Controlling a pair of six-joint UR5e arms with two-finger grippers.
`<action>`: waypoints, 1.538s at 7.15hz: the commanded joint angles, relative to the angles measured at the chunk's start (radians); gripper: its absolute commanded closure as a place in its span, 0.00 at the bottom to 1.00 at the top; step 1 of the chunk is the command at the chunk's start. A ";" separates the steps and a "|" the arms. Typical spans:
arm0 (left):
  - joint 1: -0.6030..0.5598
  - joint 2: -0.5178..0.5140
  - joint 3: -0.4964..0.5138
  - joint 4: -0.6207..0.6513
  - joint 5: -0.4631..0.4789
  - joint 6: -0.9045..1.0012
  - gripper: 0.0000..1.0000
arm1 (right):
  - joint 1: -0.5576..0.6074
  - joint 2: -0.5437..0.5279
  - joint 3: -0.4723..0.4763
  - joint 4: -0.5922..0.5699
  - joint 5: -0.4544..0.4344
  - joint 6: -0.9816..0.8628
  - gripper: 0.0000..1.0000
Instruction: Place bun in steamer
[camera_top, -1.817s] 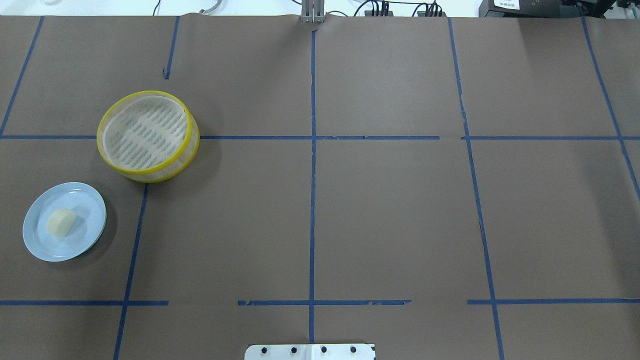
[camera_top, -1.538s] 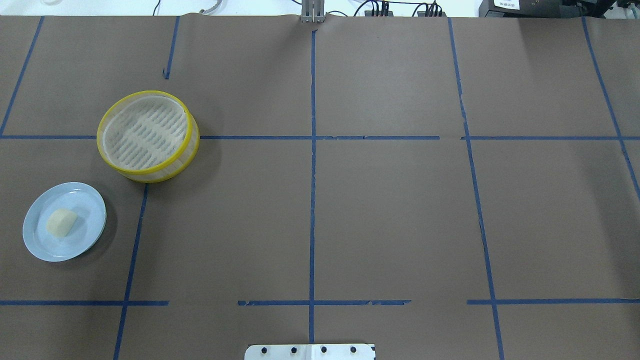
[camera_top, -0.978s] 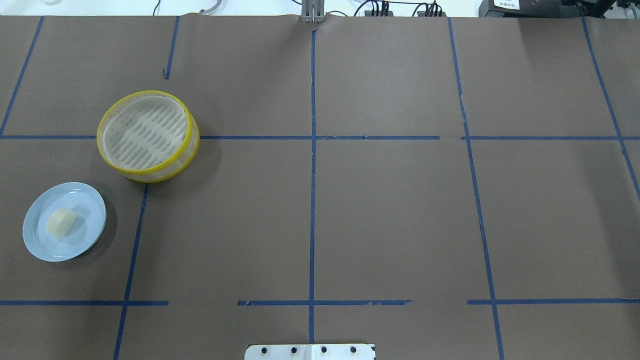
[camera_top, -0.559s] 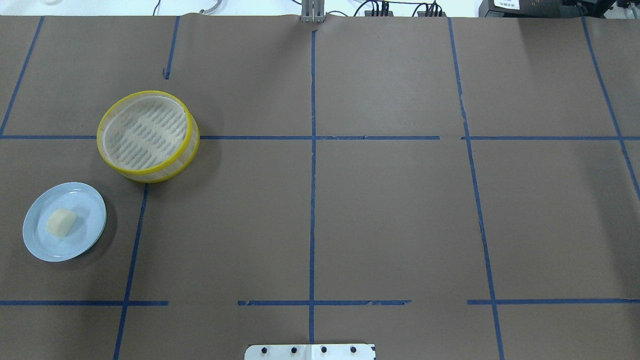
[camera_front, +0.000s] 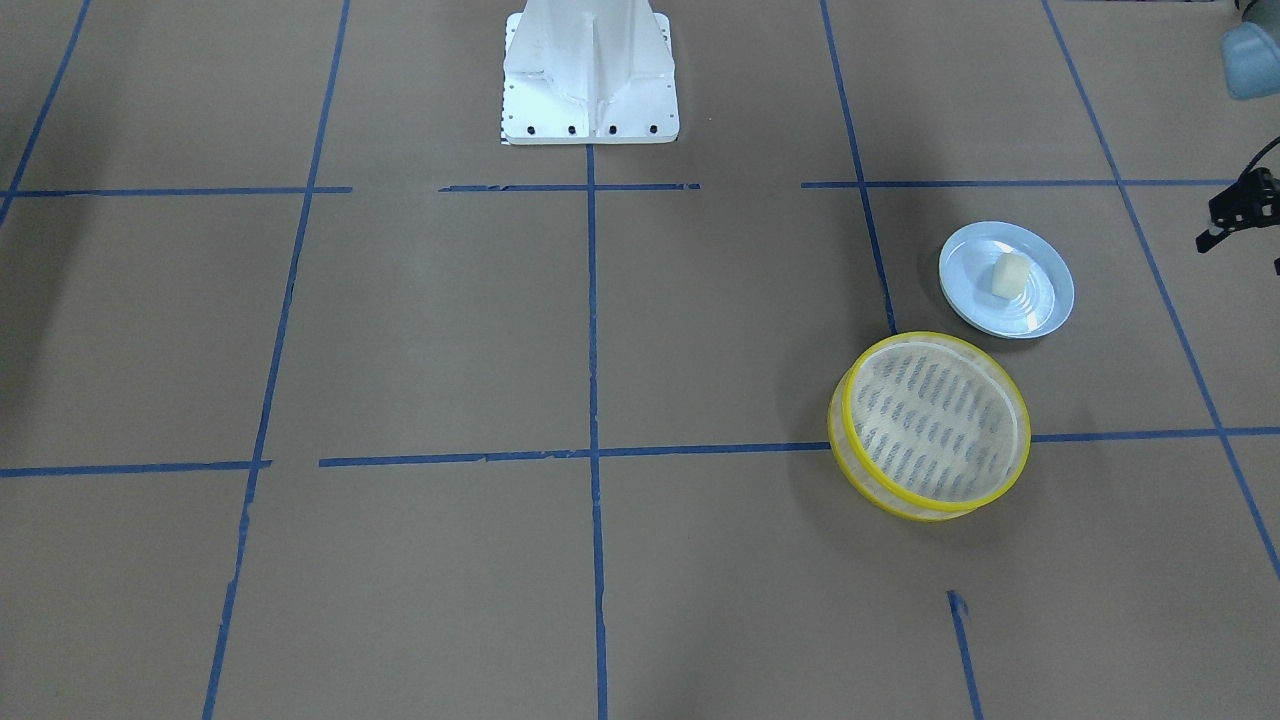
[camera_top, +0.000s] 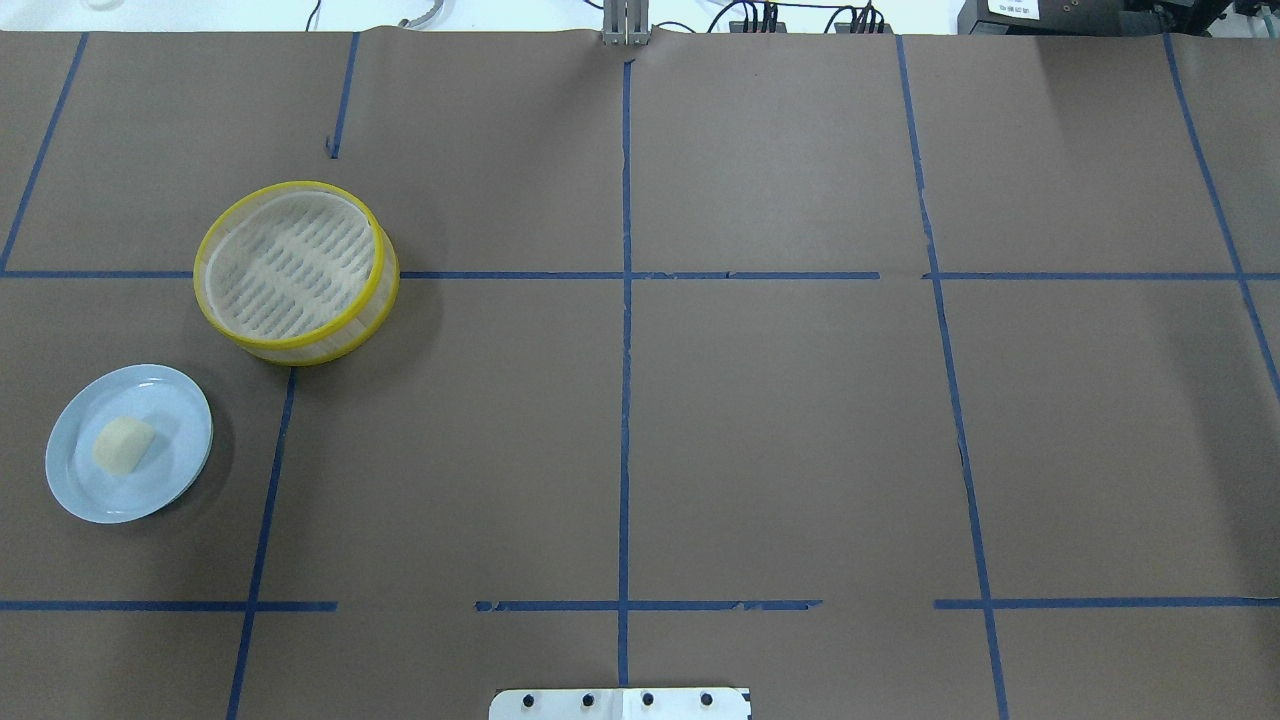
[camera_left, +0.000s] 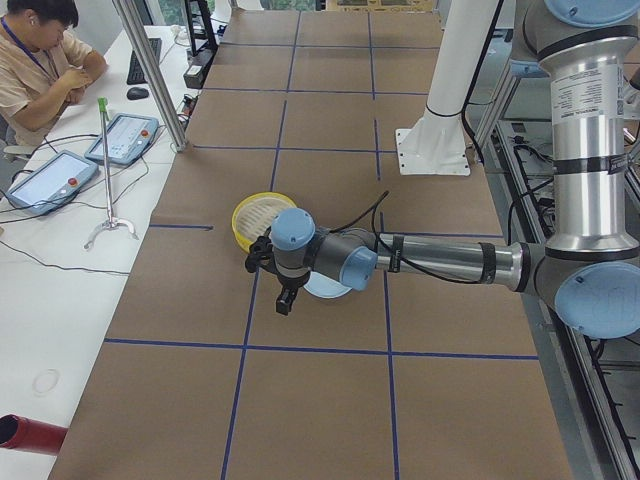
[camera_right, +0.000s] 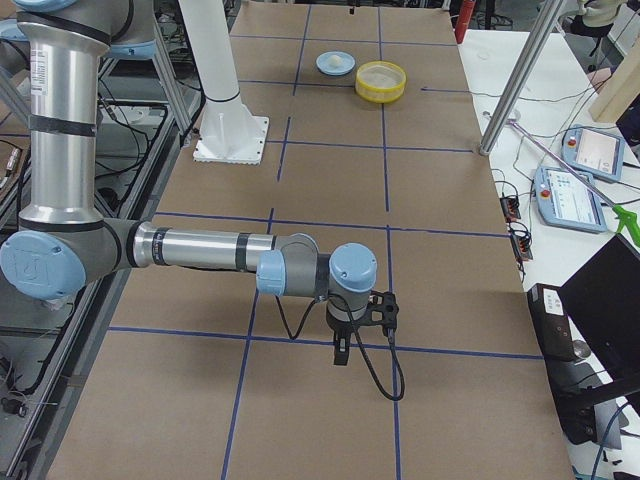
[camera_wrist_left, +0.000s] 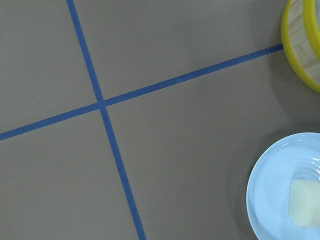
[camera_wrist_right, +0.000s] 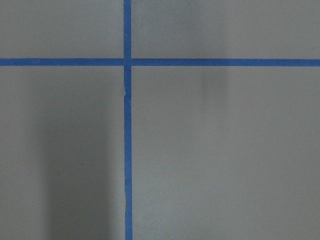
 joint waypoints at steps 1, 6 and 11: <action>0.204 0.006 -0.009 -0.227 0.112 -0.357 0.03 | 0.000 0.000 0.000 0.000 0.000 0.000 0.00; 0.424 0.074 -0.096 -0.236 0.271 -0.569 0.03 | 0.000 0.000 0.000 0.000 0.000 0.000 0.00; 0.467 0.074 -0.093 -0.236 0.308 -0.586 0.03 | 0.000 0.000 0.000 0.000 0.000 0.000 0.00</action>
